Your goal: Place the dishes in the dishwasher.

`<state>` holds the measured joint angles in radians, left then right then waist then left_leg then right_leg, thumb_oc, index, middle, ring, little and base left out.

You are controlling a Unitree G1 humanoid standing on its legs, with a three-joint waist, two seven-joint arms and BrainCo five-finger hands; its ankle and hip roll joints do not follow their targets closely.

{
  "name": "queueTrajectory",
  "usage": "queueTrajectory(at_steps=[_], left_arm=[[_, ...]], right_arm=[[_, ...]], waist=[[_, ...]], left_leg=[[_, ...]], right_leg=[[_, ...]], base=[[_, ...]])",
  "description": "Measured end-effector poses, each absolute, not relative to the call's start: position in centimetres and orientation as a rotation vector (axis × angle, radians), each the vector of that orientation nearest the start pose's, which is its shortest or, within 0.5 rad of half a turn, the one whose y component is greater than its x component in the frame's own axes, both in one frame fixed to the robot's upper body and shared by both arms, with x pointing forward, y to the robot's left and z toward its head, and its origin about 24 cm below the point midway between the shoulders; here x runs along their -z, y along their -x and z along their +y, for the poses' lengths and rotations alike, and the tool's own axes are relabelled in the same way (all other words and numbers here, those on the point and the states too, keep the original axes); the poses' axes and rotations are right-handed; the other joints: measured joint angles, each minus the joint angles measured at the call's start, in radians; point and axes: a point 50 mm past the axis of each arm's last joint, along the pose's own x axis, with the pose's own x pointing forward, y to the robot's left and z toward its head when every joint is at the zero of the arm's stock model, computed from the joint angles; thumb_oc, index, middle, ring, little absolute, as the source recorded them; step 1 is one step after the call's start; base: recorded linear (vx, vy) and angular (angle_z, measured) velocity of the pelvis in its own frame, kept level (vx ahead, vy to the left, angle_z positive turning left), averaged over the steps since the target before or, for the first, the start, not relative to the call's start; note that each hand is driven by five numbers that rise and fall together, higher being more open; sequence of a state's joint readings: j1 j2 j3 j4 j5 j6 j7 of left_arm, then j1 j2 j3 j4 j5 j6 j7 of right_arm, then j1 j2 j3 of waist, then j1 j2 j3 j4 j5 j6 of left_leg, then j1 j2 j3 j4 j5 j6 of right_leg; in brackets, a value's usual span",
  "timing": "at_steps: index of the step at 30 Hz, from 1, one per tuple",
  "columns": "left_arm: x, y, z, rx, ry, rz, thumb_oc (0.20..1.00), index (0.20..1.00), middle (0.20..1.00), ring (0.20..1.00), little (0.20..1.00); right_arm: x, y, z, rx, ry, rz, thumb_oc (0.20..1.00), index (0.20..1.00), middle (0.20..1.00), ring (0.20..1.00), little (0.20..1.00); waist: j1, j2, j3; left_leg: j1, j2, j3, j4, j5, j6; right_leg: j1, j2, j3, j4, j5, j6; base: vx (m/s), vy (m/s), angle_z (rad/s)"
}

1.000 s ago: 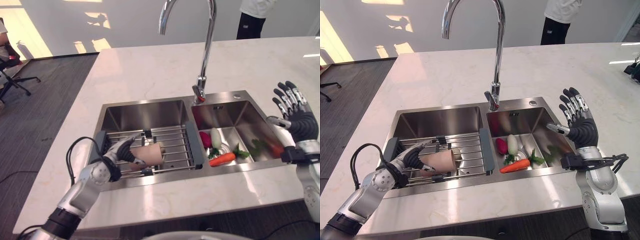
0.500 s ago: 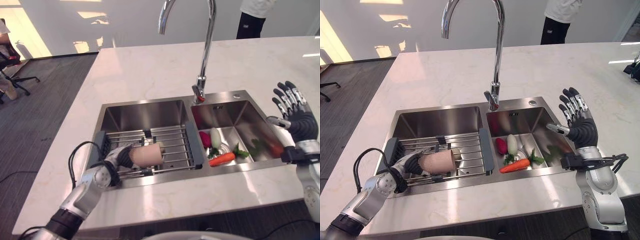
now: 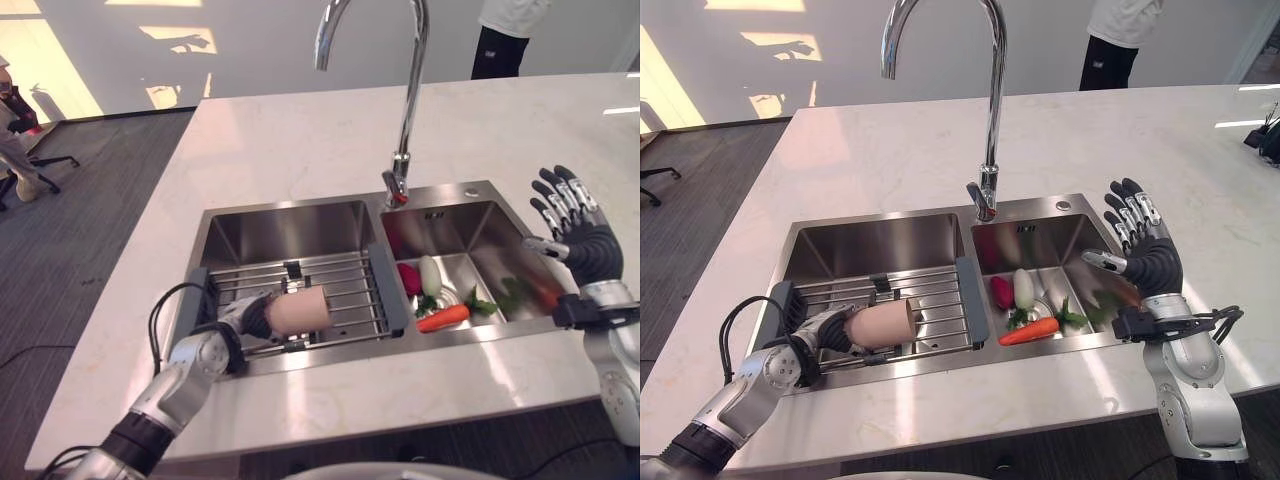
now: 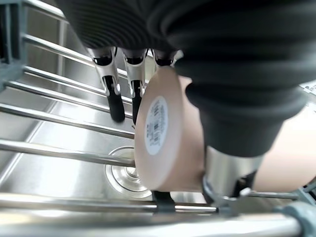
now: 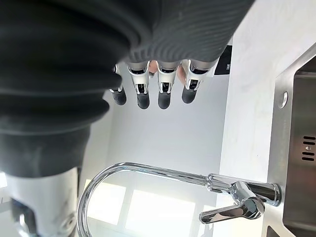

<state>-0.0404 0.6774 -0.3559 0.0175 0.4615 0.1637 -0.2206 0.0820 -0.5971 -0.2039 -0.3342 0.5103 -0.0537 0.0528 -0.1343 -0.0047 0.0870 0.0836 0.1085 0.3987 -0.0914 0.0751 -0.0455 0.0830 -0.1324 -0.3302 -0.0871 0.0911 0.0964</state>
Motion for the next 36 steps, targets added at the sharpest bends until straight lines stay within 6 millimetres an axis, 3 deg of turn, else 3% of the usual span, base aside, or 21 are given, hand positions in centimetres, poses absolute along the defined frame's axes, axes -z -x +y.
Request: queueTrajectory(at_steps=[11, 15, 22, 24, 28, 29, 30, 31, 32, 33, 34, 35, 36], left_arm=[[-3.2, -24.6, 20.4, 0.454, -1.095, 0.17, 0.2, 0.2, 0.2, 0.2, 0.2], [-5.7, -24.7, 22.4, 0.261, -1.022, 0.011, 0.2, 0.2, 0.2, 0.2, 0.2], [-9.2, -23.0, 25.6, -0.042, -0.637, -0.138, 0.2, 0.2, 0.2, 0.2, 0.2], [-11.9, -22.1, 24.8, -0.058, -0.462, -0.329, 0.2, 0.2, 0.2, 0.2, 0.2], [-14.3, -21.0, 21.4, 0.078, -0.112, -0.568, 0.2, 0.2, 0.2, 0.2, 0.2], [-14.4, -21.5, 20.7, 0.118, -0.067, -0.581, 0.2, 0.2, 0.2, 0.2, 0.2], [-14.8, -21.8, 20.0, 0.159, -0.038, -0.605, 0.2, 0.2, 0.2, 0.2, 0.2], [-15.8, -22.2, 19.9, 0.169, -0.043, -0.649, 0.2, 0.2, 0.2, 0.2, 0.2], [-18.0, -23.1, 19.2, 0.199, -0.029, -0.747, 0.2, 0.2, 0.2, 0.2, 0.2], [-18.7, -23.3, 18.4, 0.221, 0.014, -0.801, 0.2, 0.2, 0.2, 0.2, 0.2], [-18.7, -23.3, 18.4, 0.221, 0.015, -0.802, 0.2, 0.2, 0.2, 0.2, 0.2], [-19.3, -24.0, 18.0, 0.217, 0.048, -0.834, 0.2, 0.2, 0.2, 0.2, 0.2], [-19.5, -24.7, 17.3, 0.236, 0.062, -0.836, 0.2, 0.2, 0.2, 0.2, 0.2]], right_arm=[[-15.6, -22.7, -25.5, -0.045, 0.134, -0.358, 1.0, 1.0, 1.0, 1.0, 1.0], [-15.5, -22.6, -25.6, -0.025, 0.17, -0.36, 1.0, 1.0, 1.0, 1.0, 1.0], [-14.7, -22.0, -25.8, 0.0, 0.149, -0.342, 1.0, 1.0, 1.0, 1.0, 1.0], [-14.6, -21.6, -25.7, 0.015, 0.128, -0.346, 1.0, 1.0, 1.0, 1.0, 1.0], [-16.4, -21.4, -25.1, -0.009, 0.143, -0.426, 1.0, 1.0, 1.0, 1.0, 1.0], [-16.7, -21.9, -25.2, -0.014, 0.15, -0.434, 1.0, 1.0, 1.0, 1.0, 1.0], [-17.4, -22.4, -25.1, -0.03, 0.172, -0.454, 1.0, 1.0, 1.0, 1.0, 1.0], [-17.9, -23.0, -24.8, -0.052, 0.183, -0.468, 1.0, 1.0, 1.0, 1.0, 1.0], [-18.9, -23.6, -24.8, -0.057, 0.195, -0.504, 1.0, 1.0, 1.0, 1.0, 1.0], [-20.2, -23.6, -24.5, -0.066, 0.21, -0.57, 1.0, 1.0, 1.0, 1.0, 1.0], [-20.2, -23.6, -24.5, -0.066, 0.21, -0.57, 1.0, 1.0, 1.0, 1.0, 1.0], [-19.9, -22.9, -25.1, -0.023, 0.222, -0.577, 1.0, 1.0, 1.0, 1.0, 1.0], [-19.7, -22.5, -25.7, 0.005, 0.233, -0.567, 1.0, 1.0, 1.0, 1.0, 1.0]], waist=[[0.003, -0.001, 0.0], [0.006, -0.004, 0.001], [0.035, -0.027, -0.009], [0.044, -0.038, -0.014], [0.071, -0.006, -0.017], [0.076, 0.0, -0.015], [0.074, 0.002, -0.012], [0.057, -0.047, -0.012], [0.054, -0.125, 0.018], [0.014, -0.052, 0.041], [0.013, -0.05, 0.041], [-0.058, 0.036, 0.052], [-0.073, 0.064, 0.055]], left_leg=[[-0.003, 0.0, -0.001, 0.0, 0.0, 0.0], [-0.004, 0.002, -0.004, 0.0, 0.001, 0.0], [-0.007, 0.011, -0.014, 0.001, 0.005, -0.006], [-0.012, 0.019, -0.02, 0.0, 0.009, -0.012], [-0.073, 0.024, -0.037, 0.011, 0.054, -0.018], [-0.093, 0.029, -0.031, 0.016, 0.076, -0.027], [-0.112, 0.026, -0.016, 0.005, 0.128, -0.103], [-0.165, 0.016, -0.007, 0.039, 0.168, -0.234], [-0.325, 0.08, 0.09, 0.632, 0.006, -0.11], [-0.2, 0.162, 0.095, 0.874, -0.149, -0.152], [-0.196, 0.161, 0.095, 0.874, -0.15, -0.153], [-0.045, 0.076, 0.071, 0.66, -0.269, -0.172], [0.012, 0.041, 0.094, 0.487, -0.324, -0.097]], right_leg=[[-0.002, 0.0, -0.001, 0.0, 0.0, 0.0], [0.0, 0.001, -0.005, 0.0, -0.001, 0.0], [0.007, 0.009, -0.015, -0.001, -0.006, -0.005], [0.009, 0.017, -0.026, -0.001, -0.01, -0.01], [-0.042, 0.035, -0.046, 0.001, -0.006, -0.02], [-0.055, 0.032, -0.056, 0.001, 0.007, -0.039], [-0.079, 0.032, -0.081, 0.01, 0.012, -0.076], [-0.139, -0.032, -0.092, 0.04, 0.005, -0.141], [-0.164, -0.078, -0.096, 0.025, 0.053, -0.152], [-0.124, -0.048, -0.106, 0.017, 0.07, -0.106], [-0.124, -0.047, -0.106, 0.017, 0.071, -0.106], [-0.154, -0.044, -0.145, 0.088, 0.07, -0.097], [-0.185, -0.059, -0.15, 0.134, 0.064, -0.089]], base=[[0.0, -0.003, 0.0], [-0.02, -0.08, 0.01], [-0.03, -0.181, 0.05], [-0.13, -0.182, 0.15], [-0.4, -0.112, 0.17], [-0.54, 0.003, 0.24], [-0.55, 0.093, 0.33], [-0.42, 0.214, 0.38], [-0.47, 0.557, 0.21], [-0.44, 0.716, 0.1], [-0.37, 0.683, 0.33], [-0.3, 0.612, 0.66], [-0.34, 0.574, 0.79]])
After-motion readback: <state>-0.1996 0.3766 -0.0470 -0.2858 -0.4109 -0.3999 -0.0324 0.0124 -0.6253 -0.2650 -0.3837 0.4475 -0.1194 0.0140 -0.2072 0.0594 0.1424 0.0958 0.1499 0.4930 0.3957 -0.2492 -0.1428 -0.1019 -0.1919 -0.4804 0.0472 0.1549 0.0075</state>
